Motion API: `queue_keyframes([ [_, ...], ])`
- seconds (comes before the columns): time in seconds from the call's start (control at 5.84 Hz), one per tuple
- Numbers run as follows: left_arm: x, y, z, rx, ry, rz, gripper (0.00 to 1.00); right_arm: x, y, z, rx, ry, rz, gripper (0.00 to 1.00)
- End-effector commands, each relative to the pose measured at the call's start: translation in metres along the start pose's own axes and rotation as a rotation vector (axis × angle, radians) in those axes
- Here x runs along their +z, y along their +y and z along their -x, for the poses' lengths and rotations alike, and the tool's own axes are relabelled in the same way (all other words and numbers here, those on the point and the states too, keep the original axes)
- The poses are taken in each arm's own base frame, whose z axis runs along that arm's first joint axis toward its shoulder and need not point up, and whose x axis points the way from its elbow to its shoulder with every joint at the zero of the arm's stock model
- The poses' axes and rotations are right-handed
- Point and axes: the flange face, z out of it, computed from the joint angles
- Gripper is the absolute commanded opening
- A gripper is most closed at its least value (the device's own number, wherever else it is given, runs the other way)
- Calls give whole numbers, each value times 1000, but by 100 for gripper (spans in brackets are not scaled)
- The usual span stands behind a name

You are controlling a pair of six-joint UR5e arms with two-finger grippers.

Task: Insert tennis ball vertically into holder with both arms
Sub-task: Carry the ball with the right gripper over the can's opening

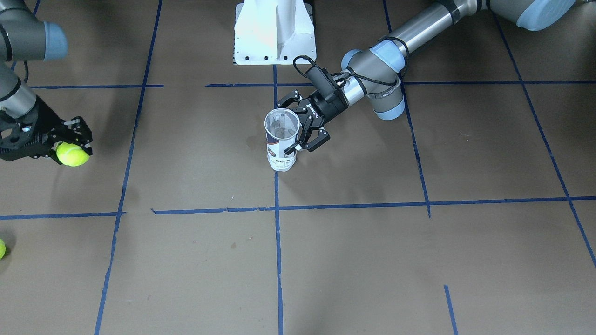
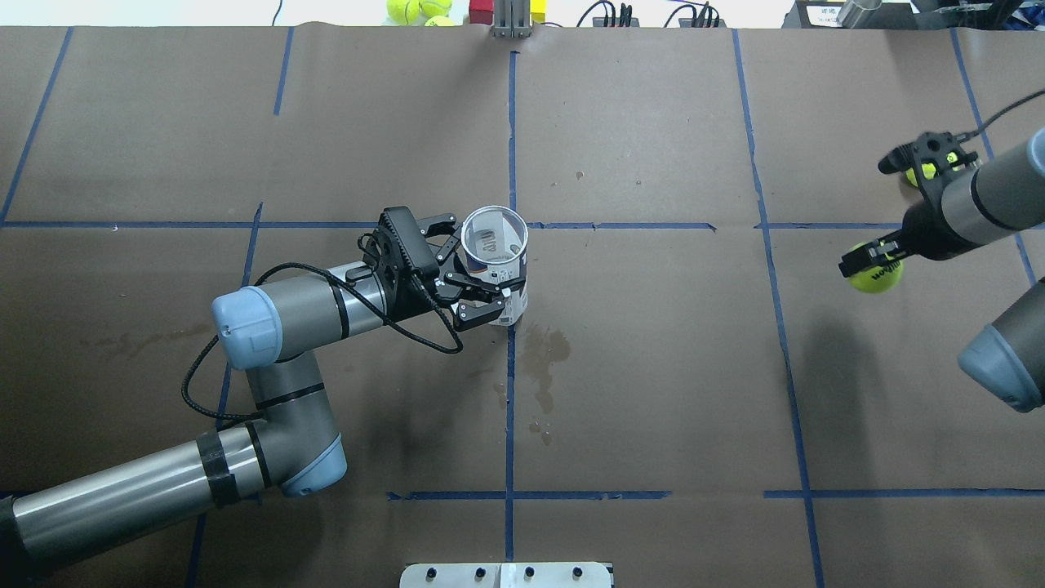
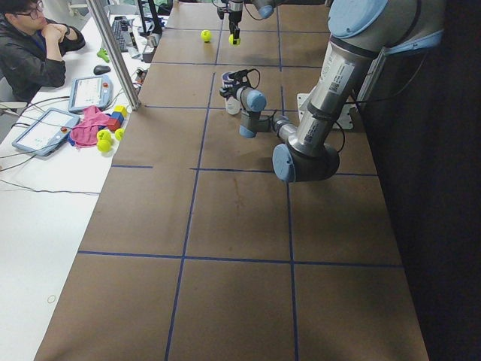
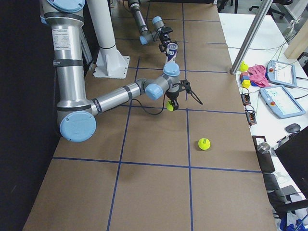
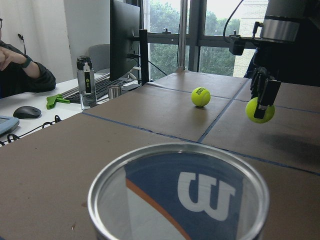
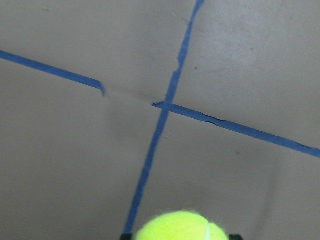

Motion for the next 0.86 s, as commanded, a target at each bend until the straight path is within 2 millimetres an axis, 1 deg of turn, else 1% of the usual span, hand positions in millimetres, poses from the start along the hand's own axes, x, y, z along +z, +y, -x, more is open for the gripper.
queue_keyframes([
  [0.0,1,-1,-1,-1,2,-2,85,-76,-52,101,107,-13,-6,35],
  [0.17,1,-2,-2,-1,2,-3,85,-92,-71,159,153,-20,14,35],
  [0.34,2,-3,-2,-1,1,-5,85,-111,-80,202,202,-42,10,35],
  [0.68,3,-3,-4,-2,4,-4,85,-125,-78,302,267,-61,-14,35],
])
